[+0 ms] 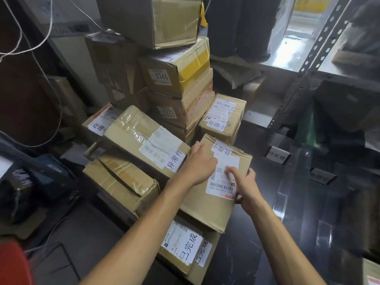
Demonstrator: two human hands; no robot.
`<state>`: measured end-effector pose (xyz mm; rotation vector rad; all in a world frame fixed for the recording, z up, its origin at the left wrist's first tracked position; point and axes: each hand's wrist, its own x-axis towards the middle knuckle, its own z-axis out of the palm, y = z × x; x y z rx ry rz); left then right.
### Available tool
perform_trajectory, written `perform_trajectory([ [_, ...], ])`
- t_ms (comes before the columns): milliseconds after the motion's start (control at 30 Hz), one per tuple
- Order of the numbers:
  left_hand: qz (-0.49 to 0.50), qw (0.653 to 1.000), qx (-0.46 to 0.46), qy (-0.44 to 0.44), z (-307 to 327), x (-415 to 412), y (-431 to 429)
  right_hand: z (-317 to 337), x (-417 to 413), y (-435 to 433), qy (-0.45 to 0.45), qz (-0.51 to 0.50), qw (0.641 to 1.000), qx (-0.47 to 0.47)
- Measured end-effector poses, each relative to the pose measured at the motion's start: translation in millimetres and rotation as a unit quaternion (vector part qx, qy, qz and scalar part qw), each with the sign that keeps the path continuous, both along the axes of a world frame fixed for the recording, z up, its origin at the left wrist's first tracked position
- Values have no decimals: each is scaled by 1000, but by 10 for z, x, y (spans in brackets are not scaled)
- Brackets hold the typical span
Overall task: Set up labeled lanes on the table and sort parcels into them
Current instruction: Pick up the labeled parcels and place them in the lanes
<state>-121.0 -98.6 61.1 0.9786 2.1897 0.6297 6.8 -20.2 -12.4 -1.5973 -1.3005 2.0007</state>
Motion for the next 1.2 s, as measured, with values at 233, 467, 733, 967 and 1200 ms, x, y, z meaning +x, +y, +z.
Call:
perform_trajectory([
  [233, -23, 998, 0, -52, 136, -25, -90, 232, -246, 39, -89, -1, 967, 238],
  [467, 71, 973, 82, -206, 361, -180, -124, 343, -620, -109, -64, 107, 898, 421],
  [733, 138, 972, 122, -147, 466, -420, -218, 259, -893, -309, 19, 295, 832, 469],
  [967, 225, 923, 306, -58, 670, -616, -494, 403, -1293, -497, -12, 355, 775, 522],
  [1200, 315, 834, 450, -60, 992, -948, -599, 609, -1262, -558, -54, 419, 771, 476],
])
